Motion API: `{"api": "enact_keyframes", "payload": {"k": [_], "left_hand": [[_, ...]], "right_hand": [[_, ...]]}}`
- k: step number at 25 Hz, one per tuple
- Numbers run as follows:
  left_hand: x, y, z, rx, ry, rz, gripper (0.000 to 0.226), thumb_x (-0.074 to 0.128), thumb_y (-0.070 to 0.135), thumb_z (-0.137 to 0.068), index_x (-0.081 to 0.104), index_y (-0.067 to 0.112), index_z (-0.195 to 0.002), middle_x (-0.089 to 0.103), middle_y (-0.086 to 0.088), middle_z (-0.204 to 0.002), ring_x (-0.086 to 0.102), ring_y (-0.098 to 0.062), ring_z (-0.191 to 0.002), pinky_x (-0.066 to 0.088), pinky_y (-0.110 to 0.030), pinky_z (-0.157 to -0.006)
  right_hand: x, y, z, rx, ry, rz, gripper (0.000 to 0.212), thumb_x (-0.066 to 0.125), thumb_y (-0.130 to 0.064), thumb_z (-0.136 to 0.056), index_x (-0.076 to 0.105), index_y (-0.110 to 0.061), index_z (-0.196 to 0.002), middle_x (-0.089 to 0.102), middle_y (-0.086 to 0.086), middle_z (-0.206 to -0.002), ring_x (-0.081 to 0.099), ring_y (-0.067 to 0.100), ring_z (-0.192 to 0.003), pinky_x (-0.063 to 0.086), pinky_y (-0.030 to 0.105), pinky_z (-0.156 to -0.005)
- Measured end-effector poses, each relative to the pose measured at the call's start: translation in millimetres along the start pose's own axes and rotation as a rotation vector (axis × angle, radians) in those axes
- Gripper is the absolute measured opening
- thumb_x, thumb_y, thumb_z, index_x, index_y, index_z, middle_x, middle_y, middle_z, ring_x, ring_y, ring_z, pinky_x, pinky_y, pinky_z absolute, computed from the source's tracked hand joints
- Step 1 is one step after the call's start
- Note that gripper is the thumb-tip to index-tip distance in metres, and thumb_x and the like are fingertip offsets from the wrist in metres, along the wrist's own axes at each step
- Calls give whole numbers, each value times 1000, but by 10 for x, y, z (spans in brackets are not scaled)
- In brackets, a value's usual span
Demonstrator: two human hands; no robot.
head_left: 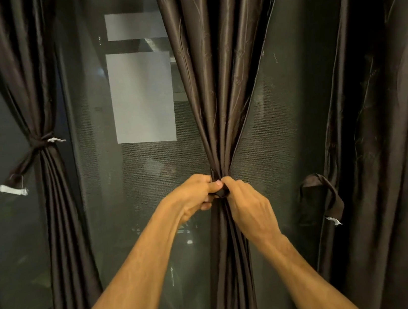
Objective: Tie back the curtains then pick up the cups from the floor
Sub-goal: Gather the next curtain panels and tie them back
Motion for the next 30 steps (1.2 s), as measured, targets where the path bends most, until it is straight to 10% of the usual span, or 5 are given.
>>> {"api": "enact_keyframes", "payload": {"k": [18, 30], "left_hand": [[-167, -51, -81, -6, 230, -65, 21, 74, 17, -84, 57, 4, -82, 62, -8, -58, 40, -9, -33, 36, -19, -34], [-162, -188, -48, -47, 154, 185, 12, 70, 8, -86, 58, 4, -85, 57, -6, -53, 39, -8, -38, 34, -20, -36]], "right_hand": [[29, 117, -155, -106, 13, 359, 22, 51, -24, -88, 55, -18, -67, 56, -3, -50, 54, 21, -42, 38, 31, -47], [57, 126, -51, -66, -36, 278, 26, 43, -29, -94, 66, -17, -95, 67, -5, -67, 64, 18, -52, 44, 33, -49]]}}
Point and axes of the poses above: each hand's wrist, its own z-axis away from the middle knuckle, its own x-axis out of the palm, y = z × x, the point moved 6 cm from there along -z, towards the middle knuckle
